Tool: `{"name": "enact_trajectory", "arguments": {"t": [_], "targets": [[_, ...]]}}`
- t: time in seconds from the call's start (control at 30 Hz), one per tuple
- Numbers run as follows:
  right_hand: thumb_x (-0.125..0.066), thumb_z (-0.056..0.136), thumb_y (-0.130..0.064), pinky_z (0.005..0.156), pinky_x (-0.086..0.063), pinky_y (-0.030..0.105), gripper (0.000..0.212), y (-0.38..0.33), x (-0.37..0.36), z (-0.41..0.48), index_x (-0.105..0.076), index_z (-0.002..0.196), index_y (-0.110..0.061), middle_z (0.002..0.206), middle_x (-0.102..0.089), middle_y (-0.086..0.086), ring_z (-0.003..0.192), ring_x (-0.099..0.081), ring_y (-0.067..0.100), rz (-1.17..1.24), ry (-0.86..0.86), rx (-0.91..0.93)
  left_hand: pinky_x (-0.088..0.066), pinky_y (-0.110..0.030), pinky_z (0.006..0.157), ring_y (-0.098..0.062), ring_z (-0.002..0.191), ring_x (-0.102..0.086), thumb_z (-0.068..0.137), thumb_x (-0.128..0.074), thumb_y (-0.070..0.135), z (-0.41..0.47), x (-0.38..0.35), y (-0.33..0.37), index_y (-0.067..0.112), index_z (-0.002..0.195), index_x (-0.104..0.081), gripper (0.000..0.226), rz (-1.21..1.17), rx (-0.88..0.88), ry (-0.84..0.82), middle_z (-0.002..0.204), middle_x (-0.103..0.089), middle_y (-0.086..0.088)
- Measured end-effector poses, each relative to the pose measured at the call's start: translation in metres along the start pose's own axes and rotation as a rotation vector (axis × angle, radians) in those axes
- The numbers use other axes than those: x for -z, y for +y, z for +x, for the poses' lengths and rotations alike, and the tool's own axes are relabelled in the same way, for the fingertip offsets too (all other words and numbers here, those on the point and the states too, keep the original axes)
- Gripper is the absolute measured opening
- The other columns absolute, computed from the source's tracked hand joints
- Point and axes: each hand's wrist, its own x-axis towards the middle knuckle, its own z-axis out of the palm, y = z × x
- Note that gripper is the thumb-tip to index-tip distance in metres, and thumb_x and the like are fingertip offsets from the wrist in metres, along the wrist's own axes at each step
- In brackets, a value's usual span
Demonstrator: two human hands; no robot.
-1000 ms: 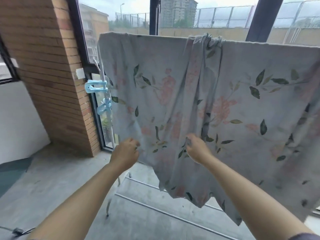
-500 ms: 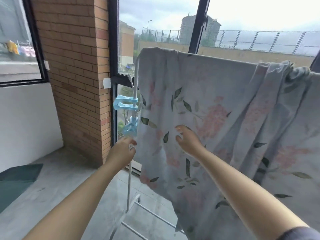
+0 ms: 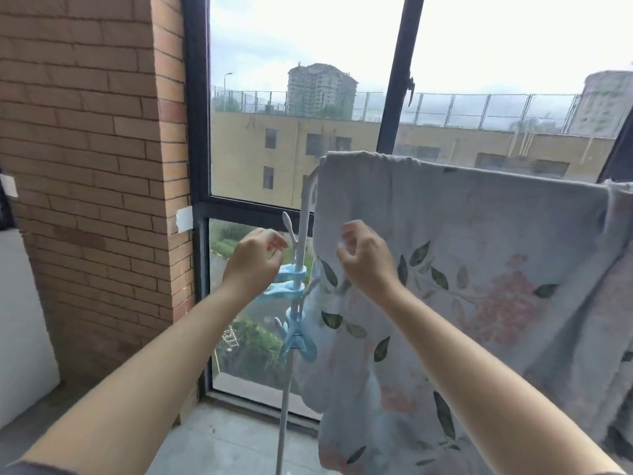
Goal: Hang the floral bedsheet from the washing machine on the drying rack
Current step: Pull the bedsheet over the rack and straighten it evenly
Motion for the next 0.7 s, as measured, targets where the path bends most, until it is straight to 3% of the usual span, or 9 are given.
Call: {"name": "enact_trajectory", "arguments": {"t": [0.1,0.2,0.33,0.4,0.57,0.7], "targets": [[-0.056,0.092,-0.019,0.080,-0.052,0.036,0.023,-0.001,-0.015,0.028,-0.056,0.114,-0.010,0.099,-0.062,0.002,0.086,-0.059,0.016,-0.015,0.075,-0.016,-0.046,-0.028,0.080,-0.013,0.089,-0.057,0.089,-0.057,0.012,0.043,-0.009,-0.017,0.014,0.101,-0.065,0.014,-0.035,-0.022,-0.005,0.101,-0.063,-0.002],[-0.056,0.093,-0.023,0.081,-0.052,0.040,0.021,0.002,-0.040,0.052,-0.061,0.109,-0.010,0.092,-0.065,0.002,0.084,-0.062,0.020,0.022,0.046,-0.087,-0.043,-0.027,0.080,-0.016,0.096,-0.058,0.091,-0.058,0.018,0.071,-0.029,-0.032,0.014,0.113,-0.056,0.022,-0.095,0.038,-0.067,0.109,-0.062,-0.004],[-0.053,0.093,-0.035,0.098,-0.038,0.025,0.030,0.000,-0.081,0.070,-0.065,0.114,-0.017,0.108,-0.071,0.001,0.104,-0.063,0.016,0.049,-0.009,-0.233,-0.044,-0.029,0.082,-0.018,0.099,-0.059,0.092,-0.061,0.021,0.088,-0.050,-0.062,0.007,0.133,-0.044,0.047,-0.183,0.201,-0.208,0.123,-0.058,-0.007],[-0.053,0.097,-0.025,0.086,-0.041,0.019,0.028,-0.006,-0.092,0.078,-0.064,0.117,-0.009,0.110,-0.070,0.007,0.104,-0.063,0.019,0.126,-0.024,-0.258,-0.046,-0.031,0.089,-0.020,0.104,-0.061,0.092,-0.062,0.022,0.094,-0.055,-0.077,0.008,0.125,-0.056,0.036,-0.183,0.210,-0.278,0.119,-0.064,-0.005],[-0.050,0.097,-0.021,0.074,-0.051,0.050,0.027,-0.009,-0.115,0.097,-0.065,0.084,-0.004,0.077,-0.069,0.013,0.075,-0.065,0.031,0.156,0.056,-0.275,-0.049,-0.027,0.084,-0.012,0.090,-0.066,0.090,-0.065,0.020,0.103,-0.056,-0.090,0.012,0.103,-0.073,0.018,-0.295,0.149,-0.458,0.092,-0.073,0.002],[-0.049,0.096,-0.015,0.074,-0.052,0.052,0.024,-0.014,-0.120,0.094,-0.065,0.082,-0.004,0.075,-0.068,0.014,0.075,-0.065,0.034,0.221,0.101,-0.294,-0.054,-0.028,0.080,-0.016,0.084,-0.070,0.087,-0.069,0.022,0.098,-0.058,-0.090,0.015,0.095,-0.077,0.013,-0.357,0.117,-0.484,0.083,-0.075,0.001]]}}
